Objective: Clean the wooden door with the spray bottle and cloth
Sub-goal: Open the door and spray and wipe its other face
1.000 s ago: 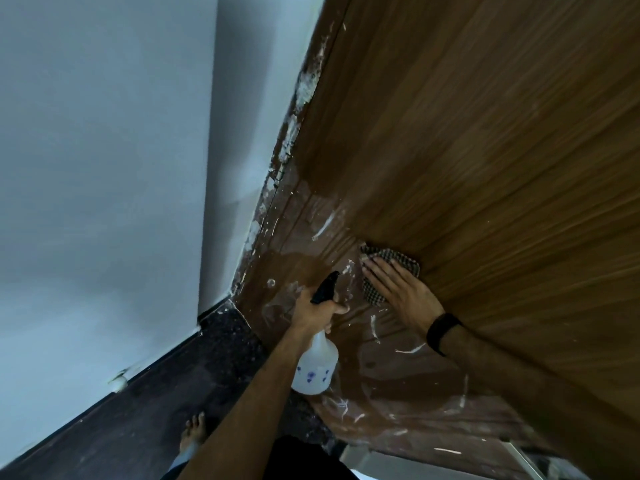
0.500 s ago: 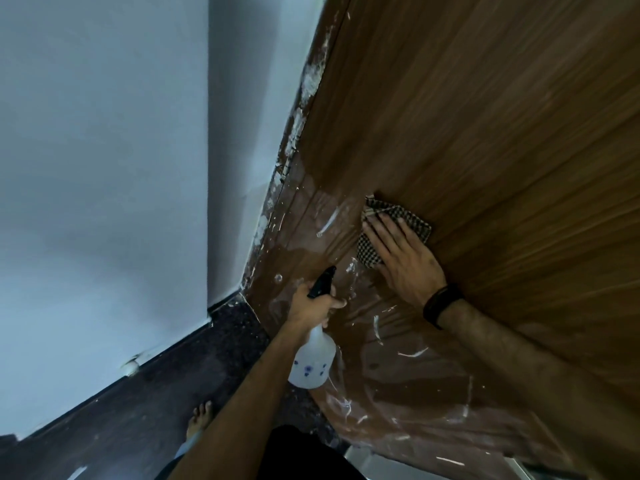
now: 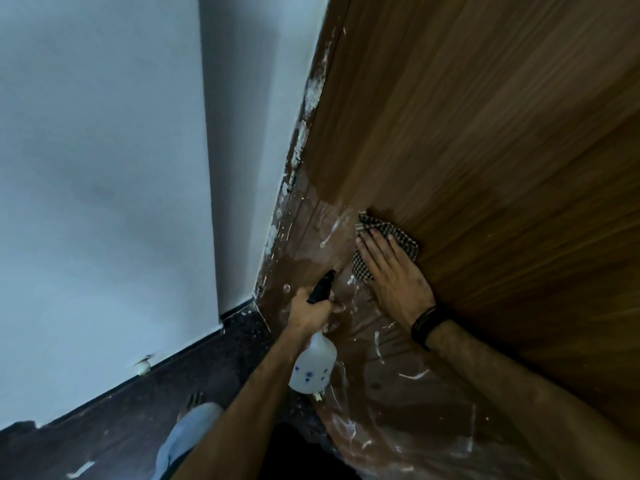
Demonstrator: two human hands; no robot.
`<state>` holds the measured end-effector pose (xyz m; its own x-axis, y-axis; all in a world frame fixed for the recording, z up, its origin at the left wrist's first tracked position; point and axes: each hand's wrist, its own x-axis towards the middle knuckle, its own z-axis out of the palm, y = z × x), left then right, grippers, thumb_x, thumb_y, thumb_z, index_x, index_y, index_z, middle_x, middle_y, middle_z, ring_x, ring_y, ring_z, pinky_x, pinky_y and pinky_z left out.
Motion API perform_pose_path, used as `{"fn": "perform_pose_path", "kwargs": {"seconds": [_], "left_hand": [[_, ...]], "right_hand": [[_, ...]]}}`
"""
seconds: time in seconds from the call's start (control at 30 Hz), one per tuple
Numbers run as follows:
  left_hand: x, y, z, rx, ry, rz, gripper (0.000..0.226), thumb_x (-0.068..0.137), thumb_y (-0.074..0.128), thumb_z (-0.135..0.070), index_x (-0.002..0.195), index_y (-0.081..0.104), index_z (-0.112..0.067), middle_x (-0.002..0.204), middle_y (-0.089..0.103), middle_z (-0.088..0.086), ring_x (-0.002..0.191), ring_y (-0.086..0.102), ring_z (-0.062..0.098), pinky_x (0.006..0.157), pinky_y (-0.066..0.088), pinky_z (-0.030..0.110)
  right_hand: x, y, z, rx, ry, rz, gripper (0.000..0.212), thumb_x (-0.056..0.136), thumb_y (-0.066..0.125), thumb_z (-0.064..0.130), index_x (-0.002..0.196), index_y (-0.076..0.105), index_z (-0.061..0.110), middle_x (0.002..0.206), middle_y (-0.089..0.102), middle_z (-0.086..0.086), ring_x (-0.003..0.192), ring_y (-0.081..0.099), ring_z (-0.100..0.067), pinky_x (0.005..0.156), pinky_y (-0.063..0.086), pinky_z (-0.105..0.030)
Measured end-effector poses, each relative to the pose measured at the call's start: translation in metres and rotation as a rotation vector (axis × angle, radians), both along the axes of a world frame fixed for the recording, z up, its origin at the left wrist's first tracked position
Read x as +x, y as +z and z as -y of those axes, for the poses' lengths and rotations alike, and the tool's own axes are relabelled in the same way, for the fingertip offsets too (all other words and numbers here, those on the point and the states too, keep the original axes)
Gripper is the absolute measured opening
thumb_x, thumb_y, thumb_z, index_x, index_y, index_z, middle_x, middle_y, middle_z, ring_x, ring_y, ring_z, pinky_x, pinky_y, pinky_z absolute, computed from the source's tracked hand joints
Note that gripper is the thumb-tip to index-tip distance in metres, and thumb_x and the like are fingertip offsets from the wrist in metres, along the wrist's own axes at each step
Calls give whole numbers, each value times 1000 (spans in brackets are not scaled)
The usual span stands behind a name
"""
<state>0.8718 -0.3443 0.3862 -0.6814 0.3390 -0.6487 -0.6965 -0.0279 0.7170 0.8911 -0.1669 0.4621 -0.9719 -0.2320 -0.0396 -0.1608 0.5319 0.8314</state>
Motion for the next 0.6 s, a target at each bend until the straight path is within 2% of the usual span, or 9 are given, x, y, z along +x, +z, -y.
{"fn": "perform_pose_path", "kwargs": {"seconds": [0.1, 0.17, 0.23, 0.33, 0.4, 0.5, 0.6], "left_hand": [[-8, 2, 4, -31, -73, -28, 47, 77, 78, 2, 118, 55, 0, 75, 58, 8, 41, 51, 12, 44, 44, 26], [-18, 6, 10, -48, -106, -64, 50, 76, 80, -3, 119, 57, 3, 77, 58, 10, 42, 50, 13, 44, 44, 26], [-30, 13, 20, -47, -108, -101, 42, 76, 80, -3, 113, 60, 1, 77, 59, 11, 41, 49, 12, 43, 43, 26], [-48, 21, 35, -36, -113, -159, 18, 79, 78, 1, 88, 64, -6, 68, 59, 10, 39, 47, 14, 45, 42, 28], [-58, 23, 44, -24, -113, -173, 20, 81, 77, 3, 80, 62, -10, 58, 56, 3, 38, 46, 13, 47, 42, 29], [-70, 23, 52, -33, -124, -181, 23, 81, 77, 3, 77, 60, -10, 55, 56, 2, 37, 47, 14, 46, 43, 29], [-73, 19, 57, -27, -133, -170, 22, 82, 77, 2, 81, 61, -13, 62, 56, 4, 37, 46, 12, 45, 43, 27]], "right_hand": [[-3, -7, 0, 26, -8, 52, 94, 102, 23, 60, 151, -22, -7, 156, -29, -32, 147, -24, -45, 114, -26, -59], [-10, -10, 2, 51, 15, 73, 92, 103, 24, 57, 150, -23, -8, 158, -27, -31, 149, -20, -43, 116, -21, -57], [-23, -9, 8, 56, 43, 74, 89, 104, 24, 53, 150, -23, -8, 159, -25, -29, 150, -18, -41, 118, -18, -54], [-55, -2, 20, 51, 56, 30, 86, 104, 23, 52, 152, -21, -6, 161, -24, -26, 151, -17, -38, 120, -15, -51], [-75, 4, 30, 40, 38, 8, 87, 104, 23, 55, 153, -19, -4, 161, -23, -25, 152, -16, -38, 120, -15, -51], [-90, 3, 33, 33, 41, -1, 87, 104, 21, 56, 154, -17, -3, 161, -23, -26, 152, -15, -38, 122, -11, -51], [-78, -8, 29, 59, 47, 71, 85, 104, 21, 55, 154, -16, -3, 161, -23, -27, 152, -14, -40, 122, -10, -51]]}}
